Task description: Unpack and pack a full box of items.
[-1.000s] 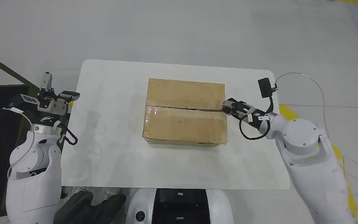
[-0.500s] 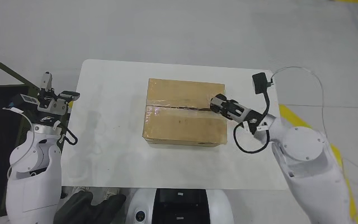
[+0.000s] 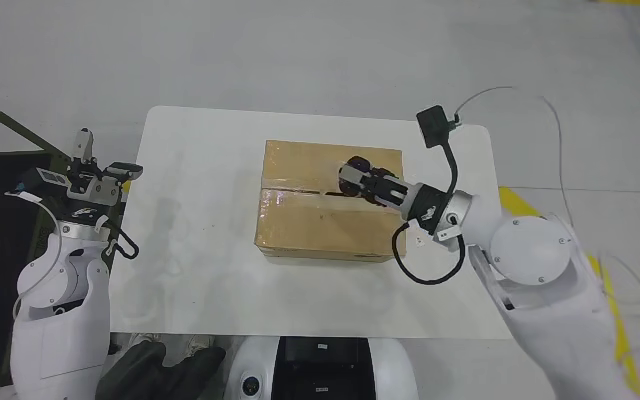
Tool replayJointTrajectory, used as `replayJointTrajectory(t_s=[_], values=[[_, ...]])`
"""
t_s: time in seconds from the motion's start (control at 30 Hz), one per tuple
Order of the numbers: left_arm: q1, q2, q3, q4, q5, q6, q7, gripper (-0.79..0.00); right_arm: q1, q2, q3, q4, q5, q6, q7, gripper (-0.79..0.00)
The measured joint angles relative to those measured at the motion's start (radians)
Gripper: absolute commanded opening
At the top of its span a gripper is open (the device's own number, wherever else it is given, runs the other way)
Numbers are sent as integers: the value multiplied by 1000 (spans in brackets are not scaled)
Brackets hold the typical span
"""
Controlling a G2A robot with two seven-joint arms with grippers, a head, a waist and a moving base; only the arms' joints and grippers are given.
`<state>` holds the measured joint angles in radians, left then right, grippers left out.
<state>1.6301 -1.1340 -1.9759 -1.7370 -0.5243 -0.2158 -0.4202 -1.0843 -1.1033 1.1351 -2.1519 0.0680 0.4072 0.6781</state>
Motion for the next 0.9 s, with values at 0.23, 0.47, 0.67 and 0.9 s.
replayJointTrajectory(t_s=[0.23, 0.47, 0.67, 0.9], values=[[0, 0, 0, 0, 0, 0, 0, 0, 75, -14, -43, -22, 10, 11, -23, -785], [0, 0, 0, 0, 0, 0, 0, 0, 146, -26, -80, -53, -3, 59, -48, -785], [0, 0, 0, 0, 0, 0, 0, 0, 153, -32, -74, -75, 8, 81, -86, -785], [0, 0, 0, 0, 0, 0, 0, 0, 114, -30, -39, -111, 5, 114, -114, -785]])
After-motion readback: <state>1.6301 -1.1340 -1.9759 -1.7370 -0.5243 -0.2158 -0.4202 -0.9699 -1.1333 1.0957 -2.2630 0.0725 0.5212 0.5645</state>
